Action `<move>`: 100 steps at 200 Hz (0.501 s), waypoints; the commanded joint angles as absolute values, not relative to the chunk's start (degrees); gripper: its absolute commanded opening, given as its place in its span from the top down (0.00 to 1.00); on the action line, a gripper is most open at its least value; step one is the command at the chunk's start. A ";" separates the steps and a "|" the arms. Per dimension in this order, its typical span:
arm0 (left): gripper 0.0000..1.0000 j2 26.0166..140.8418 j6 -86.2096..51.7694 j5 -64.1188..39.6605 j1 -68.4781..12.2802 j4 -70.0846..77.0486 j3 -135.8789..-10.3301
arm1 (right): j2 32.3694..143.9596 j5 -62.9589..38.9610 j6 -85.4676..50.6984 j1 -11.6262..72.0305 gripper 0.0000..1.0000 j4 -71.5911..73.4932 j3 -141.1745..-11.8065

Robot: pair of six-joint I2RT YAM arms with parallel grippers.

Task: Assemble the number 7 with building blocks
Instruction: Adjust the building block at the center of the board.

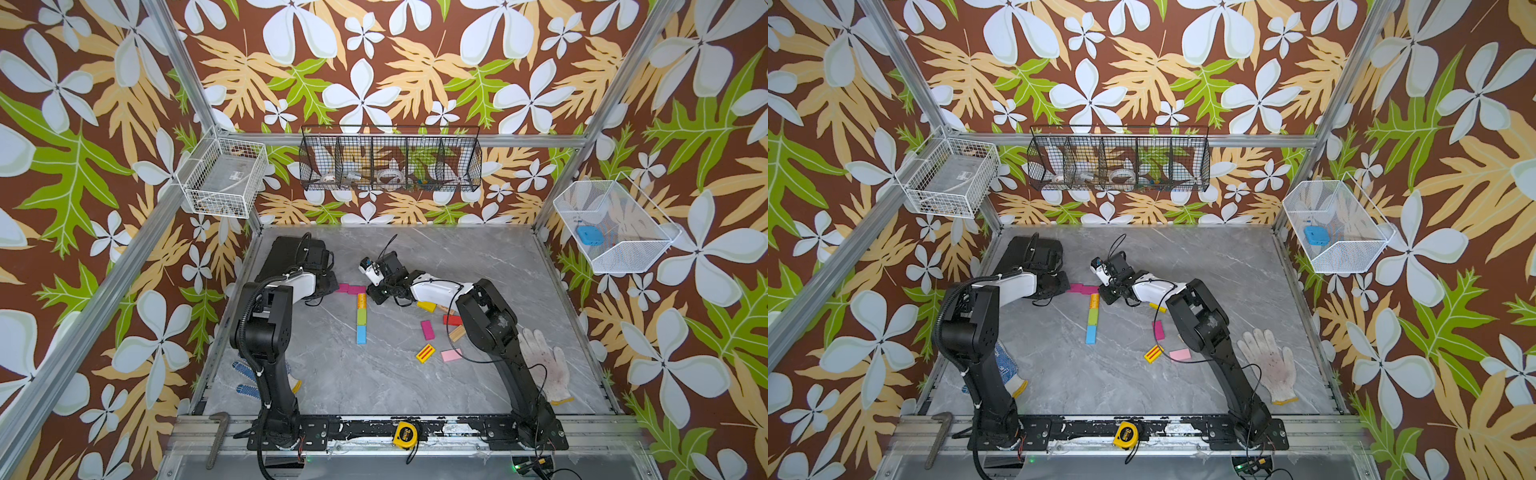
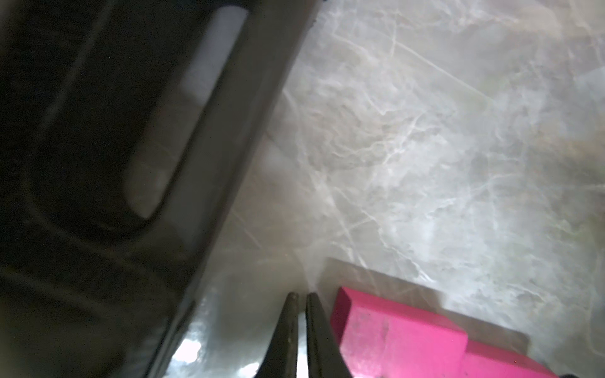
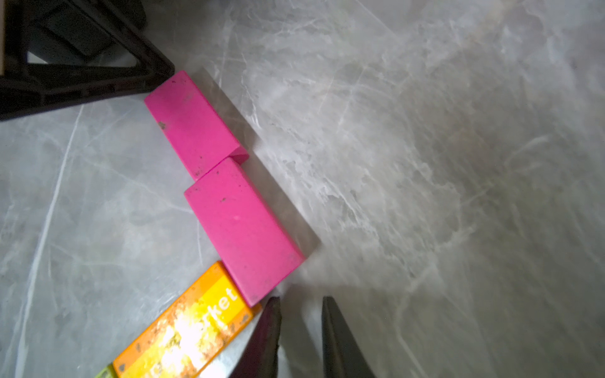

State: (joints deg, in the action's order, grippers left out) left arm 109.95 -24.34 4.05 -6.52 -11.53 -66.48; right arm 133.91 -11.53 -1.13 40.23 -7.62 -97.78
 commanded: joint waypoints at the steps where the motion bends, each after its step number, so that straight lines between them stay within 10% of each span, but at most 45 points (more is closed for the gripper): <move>1: 0.89 109.59 -24.53 4.85 -6.33 -13.62 -67.13 | 133.38 -10.15 -1.01 40.00 0.76 -10.42 -96.74; 100: 0.89 108.75 -22.15 1.15 -6.49 -13.80 -72.19 | 129.19 -9.40 -1.75 38.15 0.75 -8.40 -90.29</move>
State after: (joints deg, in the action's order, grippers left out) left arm 108.71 -23.64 3.81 -6.42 -13.87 -70.65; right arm 129.97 -10.33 -1.26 38.17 -6.11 -91.50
